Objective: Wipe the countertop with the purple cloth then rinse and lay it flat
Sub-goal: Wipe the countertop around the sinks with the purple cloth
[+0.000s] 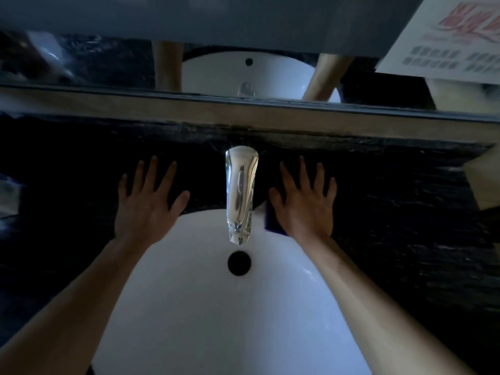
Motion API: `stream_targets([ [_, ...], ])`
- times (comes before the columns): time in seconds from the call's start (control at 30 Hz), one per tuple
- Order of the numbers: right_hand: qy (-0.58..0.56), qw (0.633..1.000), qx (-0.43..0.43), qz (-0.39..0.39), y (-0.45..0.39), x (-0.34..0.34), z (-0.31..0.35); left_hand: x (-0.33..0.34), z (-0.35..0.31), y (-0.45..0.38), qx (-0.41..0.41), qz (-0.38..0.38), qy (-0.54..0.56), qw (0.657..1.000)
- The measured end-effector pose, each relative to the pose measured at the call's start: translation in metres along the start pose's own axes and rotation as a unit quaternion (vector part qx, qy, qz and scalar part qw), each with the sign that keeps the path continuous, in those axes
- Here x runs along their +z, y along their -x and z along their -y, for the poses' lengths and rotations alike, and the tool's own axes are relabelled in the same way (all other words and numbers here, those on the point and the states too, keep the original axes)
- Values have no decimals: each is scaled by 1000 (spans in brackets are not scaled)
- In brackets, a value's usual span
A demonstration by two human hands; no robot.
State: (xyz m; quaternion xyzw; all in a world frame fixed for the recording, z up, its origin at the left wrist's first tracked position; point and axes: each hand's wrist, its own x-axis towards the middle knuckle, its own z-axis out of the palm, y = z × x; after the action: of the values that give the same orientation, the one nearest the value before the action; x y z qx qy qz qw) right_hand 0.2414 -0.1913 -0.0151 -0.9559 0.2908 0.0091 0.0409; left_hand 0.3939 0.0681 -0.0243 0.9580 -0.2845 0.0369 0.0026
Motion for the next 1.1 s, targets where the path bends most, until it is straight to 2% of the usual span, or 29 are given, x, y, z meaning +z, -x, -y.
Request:
stream_targets([
  [0.1,3,997,-82,6,-3,6,26,1,0,0,4,-15,6,1000],
  [0.17,-2,992,-128,7,-7,5,9,1,2,0,4,-27,11,1000],
  [0.23,6,990,-137,20,-8,1,-32,2,3,1,7,-38,14,999],
  [0.3,26,997,-68,32,-4,-5,-95,2,2,3,6,-44,19,999],
  [0.4,19,994,101,35,11,-19,-186,2,1,1,4,-45,11,999],
  [0.47,0,983,180,42,16,-24,-198,3,-1,1,-1,-35,4,999],
  [0.53,-5,980,199,32,14,-20,-168,3,-3,0,-2,-30,-2,1000],
  [0.57,-5,983,179,30,12,-19,-144,2,-3,-1,-3,-26,-4,1000],
  [0.73,7,1000,-20,10,4,-1,-4,2,-3,-1,-7,-13,-4,1000],
  [0.83,-9,994,-108,11,-1,5,24,2,-1,0,-6,-23,-1,1000],
  [0.93,4,991,-133,-1,-8,3,-34,2,1,0,-7,-24,4,1000],
  [1.0,12,996,-84,10,-9,-3,-93,2,1,0,-12,-17,11,1000],
  [1.1,31,999,33,19,-2,-7,-197,1,0,0,-11,-23,17,1000],
])
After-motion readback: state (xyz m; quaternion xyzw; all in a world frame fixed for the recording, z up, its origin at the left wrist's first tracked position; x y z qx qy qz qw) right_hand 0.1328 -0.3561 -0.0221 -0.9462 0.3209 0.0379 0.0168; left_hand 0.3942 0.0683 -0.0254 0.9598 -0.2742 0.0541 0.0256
